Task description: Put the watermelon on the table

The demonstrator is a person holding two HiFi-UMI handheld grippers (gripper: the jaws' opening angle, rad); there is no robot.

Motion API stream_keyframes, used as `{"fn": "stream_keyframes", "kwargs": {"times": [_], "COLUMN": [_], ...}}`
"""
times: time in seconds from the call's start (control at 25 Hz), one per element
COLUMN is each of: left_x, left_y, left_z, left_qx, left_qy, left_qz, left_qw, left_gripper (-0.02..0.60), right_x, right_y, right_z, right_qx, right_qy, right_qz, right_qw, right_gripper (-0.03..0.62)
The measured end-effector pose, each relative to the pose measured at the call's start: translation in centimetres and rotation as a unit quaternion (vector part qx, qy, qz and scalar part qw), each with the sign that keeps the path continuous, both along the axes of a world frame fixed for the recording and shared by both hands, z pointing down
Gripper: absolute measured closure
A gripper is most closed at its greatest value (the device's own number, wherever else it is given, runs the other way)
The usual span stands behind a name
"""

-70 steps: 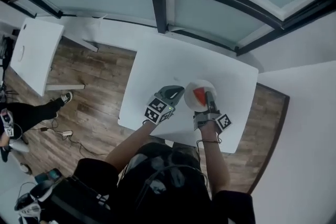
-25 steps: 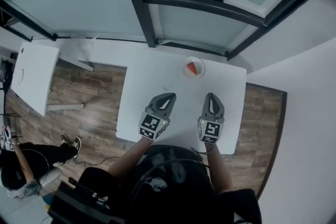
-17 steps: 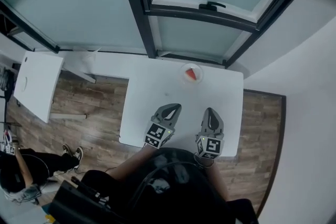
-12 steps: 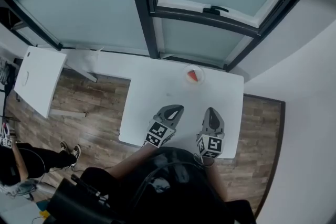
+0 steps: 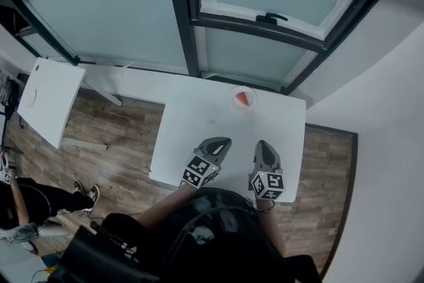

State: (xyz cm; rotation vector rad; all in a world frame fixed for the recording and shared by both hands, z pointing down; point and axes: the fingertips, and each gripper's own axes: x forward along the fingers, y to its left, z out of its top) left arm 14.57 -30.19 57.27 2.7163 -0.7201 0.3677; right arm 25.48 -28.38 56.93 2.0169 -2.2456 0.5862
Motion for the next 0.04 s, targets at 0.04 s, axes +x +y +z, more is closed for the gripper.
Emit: {"fn": "stream_keyframes", "kwargs": {"times": [0.04], "left_x": [0.19], "left_y": [0.28], "left_z": [0.09], "left_qx": [-0.001], "left_qy": [0.000], "left_qz": [0.005], "left_qw": [1.0000], "left_gripper": [0.577], "right_x": [-0.27], "right_y": [0.11], "right_z": [0.01], "right_qx": [0.000], "right_qy": [-0.002], "right_qz": [-0.005], "right_qw": [1.000], "right_gripper": [0.582]}}
